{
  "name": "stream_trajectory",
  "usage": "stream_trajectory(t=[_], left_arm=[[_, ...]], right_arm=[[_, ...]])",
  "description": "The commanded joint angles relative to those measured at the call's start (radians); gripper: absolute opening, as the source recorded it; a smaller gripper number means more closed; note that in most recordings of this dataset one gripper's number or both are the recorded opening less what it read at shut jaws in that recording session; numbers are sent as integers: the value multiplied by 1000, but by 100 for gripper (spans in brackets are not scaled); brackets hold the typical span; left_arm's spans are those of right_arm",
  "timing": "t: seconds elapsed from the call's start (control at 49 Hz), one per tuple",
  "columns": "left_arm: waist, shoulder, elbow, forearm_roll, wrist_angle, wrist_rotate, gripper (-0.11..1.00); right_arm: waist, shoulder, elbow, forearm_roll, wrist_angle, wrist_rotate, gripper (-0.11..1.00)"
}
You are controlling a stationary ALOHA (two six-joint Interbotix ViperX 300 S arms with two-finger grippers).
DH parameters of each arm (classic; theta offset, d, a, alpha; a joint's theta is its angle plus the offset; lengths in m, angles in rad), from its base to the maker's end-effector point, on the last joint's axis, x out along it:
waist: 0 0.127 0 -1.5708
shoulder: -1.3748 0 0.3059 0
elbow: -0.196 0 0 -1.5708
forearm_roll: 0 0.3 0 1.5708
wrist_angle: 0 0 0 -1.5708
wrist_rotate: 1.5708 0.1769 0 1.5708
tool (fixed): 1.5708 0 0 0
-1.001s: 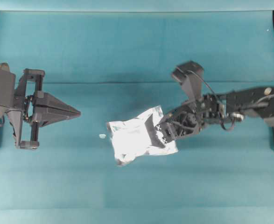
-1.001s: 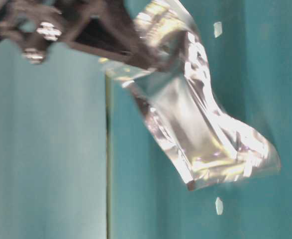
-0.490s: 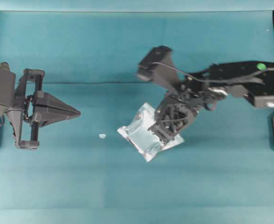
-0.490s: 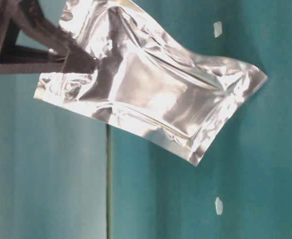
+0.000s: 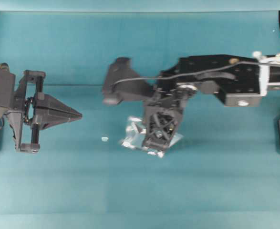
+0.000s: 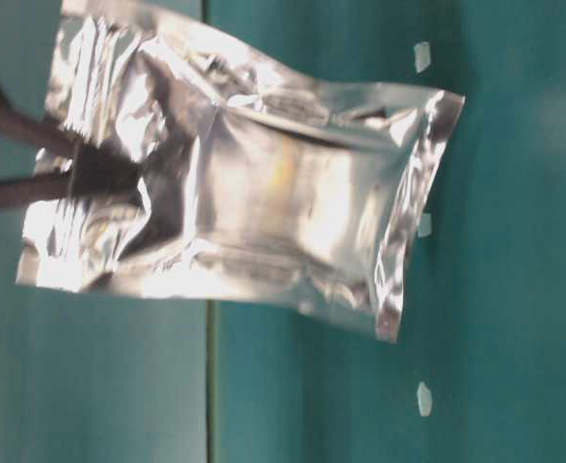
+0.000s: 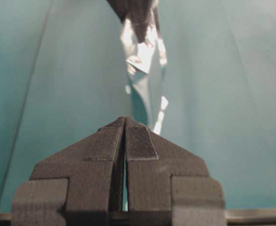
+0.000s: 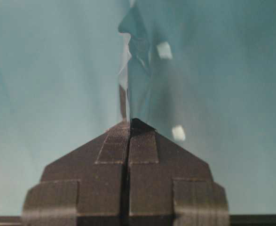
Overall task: Hand over the silver zip bag and make it stand upright.
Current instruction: 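Lift the bag with the right gripper and swing it upright toward center, then open the left gripper and move it toward the hanging bag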
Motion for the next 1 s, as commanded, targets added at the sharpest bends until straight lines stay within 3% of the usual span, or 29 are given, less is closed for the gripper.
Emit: stream_trajectory(t=[0.0, 0.306, 0.49, 0.98], left_arm=[[-2, -3, -11, 2, -5, 0, -8], [0, -15, 15, 2, -6, -2, -8], [6, -21, 35, 2, -6, -5, -8], [15, -15, 64, 2, -9, -60, -8]], right_arm=[[11, 5, -72, -17, 23, -60, -5], [26, 52, -138, -160, 78, -170, -5], [31, 72, -138, -164, 71, -229, -5], [37, 109, -132, -170, 77, -247, -5]])
